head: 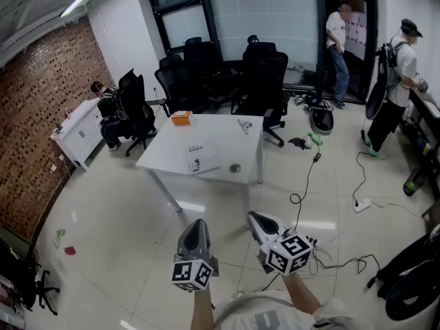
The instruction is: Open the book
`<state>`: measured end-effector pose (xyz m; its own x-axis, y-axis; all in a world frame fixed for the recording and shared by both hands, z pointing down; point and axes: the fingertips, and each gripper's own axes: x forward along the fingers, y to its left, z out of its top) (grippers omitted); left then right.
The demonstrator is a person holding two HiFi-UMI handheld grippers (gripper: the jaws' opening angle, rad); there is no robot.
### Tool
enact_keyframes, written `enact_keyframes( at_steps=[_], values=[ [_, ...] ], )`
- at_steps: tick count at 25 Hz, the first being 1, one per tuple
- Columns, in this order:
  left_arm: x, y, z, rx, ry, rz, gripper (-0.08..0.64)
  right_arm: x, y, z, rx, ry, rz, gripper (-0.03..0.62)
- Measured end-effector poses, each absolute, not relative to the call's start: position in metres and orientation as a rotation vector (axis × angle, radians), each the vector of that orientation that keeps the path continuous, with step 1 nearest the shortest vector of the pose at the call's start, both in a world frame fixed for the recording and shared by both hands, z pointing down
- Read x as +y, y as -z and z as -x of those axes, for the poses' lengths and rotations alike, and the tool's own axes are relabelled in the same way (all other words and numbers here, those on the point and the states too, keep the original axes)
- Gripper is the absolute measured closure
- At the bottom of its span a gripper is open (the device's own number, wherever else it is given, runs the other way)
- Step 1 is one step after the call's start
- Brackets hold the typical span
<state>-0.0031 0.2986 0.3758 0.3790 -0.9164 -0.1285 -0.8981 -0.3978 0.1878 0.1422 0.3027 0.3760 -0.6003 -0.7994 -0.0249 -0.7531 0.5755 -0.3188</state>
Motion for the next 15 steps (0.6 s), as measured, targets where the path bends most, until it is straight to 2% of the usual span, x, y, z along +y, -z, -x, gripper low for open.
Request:
enact_keyframes(
  at_steps=[15],
  values=[
    [0.2958, -0.3849, -0.0004, -1.658, 0.296, -2.526, 0.541, 0.297, -0.3803, -0.1347, 2.604, 0.524, 1.195, 0.588]
  ],
)
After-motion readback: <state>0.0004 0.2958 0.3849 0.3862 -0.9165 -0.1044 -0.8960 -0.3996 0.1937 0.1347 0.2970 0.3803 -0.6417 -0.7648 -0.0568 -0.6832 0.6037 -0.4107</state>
